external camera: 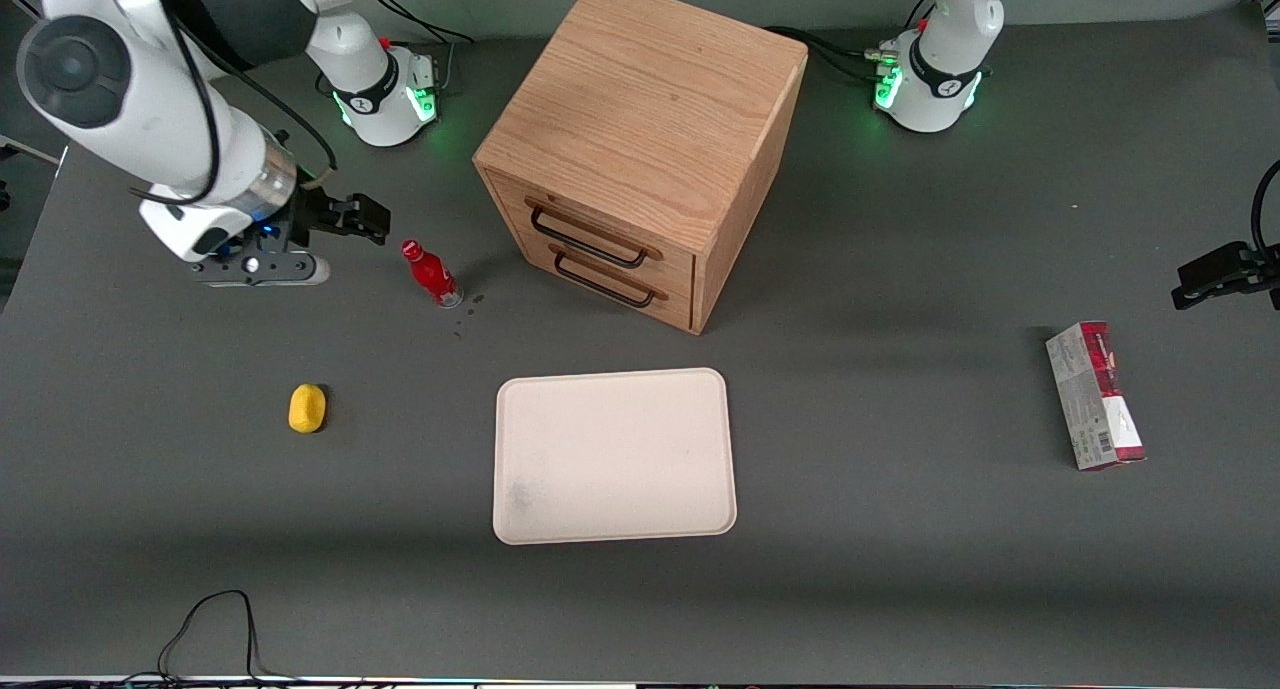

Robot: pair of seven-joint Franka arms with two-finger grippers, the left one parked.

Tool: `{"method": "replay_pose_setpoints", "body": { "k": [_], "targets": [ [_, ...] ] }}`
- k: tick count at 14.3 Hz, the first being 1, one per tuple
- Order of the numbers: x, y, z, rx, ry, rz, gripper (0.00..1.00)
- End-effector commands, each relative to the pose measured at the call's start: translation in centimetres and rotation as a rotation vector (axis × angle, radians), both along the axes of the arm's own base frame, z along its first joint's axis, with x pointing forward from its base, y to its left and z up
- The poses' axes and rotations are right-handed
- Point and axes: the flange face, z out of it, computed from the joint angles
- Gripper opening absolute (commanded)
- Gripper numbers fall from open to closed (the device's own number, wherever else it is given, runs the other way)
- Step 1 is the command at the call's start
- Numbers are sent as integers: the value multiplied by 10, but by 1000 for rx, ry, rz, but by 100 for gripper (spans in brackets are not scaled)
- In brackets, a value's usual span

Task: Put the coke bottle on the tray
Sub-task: 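Move the open right gripper over the red Coca-Cola bottle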

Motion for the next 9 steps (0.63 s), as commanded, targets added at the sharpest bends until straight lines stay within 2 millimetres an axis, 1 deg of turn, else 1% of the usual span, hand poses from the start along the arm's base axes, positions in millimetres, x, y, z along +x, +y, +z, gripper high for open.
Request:
{"method": "replay_pose_setpoints", "body": {
  "k": [1,2,4,9],
  "targets": [
    [-53,-14,-45,21,-54,0,100],
    [-57,-14,-60,22,-63,1,100],
    [-58,-15,-83,25,-75,-1,100],
    [-74,-21,-151,35,-123,-9,100]
  ]
}}
